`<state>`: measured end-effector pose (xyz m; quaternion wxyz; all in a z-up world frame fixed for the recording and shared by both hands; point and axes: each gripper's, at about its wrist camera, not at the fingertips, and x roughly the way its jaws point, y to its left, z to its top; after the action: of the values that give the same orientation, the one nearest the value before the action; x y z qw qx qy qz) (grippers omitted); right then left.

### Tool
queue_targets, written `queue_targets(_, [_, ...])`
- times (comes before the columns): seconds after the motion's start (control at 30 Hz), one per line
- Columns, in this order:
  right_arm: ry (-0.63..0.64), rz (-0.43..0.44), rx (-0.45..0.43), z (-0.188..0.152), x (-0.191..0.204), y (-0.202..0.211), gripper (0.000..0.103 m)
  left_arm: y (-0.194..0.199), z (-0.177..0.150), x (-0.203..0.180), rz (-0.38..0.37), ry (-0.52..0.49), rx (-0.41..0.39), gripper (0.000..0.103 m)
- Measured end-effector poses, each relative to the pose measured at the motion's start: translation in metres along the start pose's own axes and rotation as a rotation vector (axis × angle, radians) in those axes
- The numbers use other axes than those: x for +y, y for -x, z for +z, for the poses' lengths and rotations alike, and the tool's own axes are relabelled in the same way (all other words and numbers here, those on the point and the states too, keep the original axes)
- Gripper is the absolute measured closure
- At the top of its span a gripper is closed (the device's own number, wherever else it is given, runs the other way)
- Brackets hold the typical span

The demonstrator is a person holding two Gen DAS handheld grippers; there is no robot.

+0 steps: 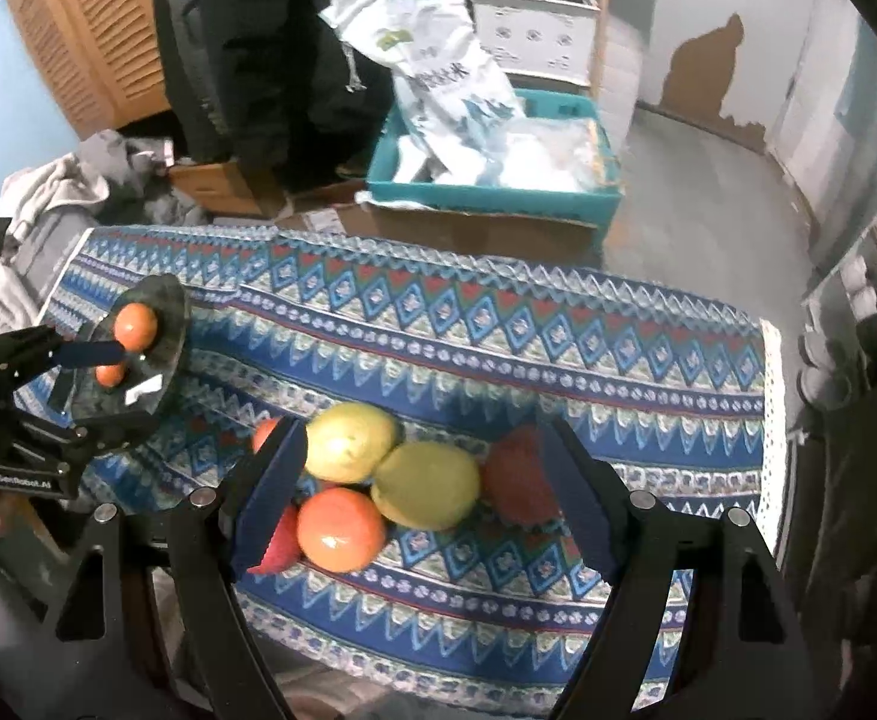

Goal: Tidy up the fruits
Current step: 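Move both grippers back toward the fruit cluster, then grasp an orange with the left gripper while the right gripper grasps a red apple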

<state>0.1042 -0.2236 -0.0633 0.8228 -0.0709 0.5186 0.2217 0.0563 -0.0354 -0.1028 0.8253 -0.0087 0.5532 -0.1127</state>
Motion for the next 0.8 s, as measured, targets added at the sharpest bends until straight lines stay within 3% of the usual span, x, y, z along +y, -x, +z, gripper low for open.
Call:
queue_targets(0.4, [-0.078,-0.056,0.093,-0.023,-0.044,-0.036,0.023,-0.058,0.006,-0.014,-0.013,-0.032,0.102,0.024])
queue_targets(0.8, [-0.117,-0.065,0.168,-0.038,-0.064,-0.067,0.023,-0.115,0.0,-0.006,-0.075,0.032,0.237,0.024])
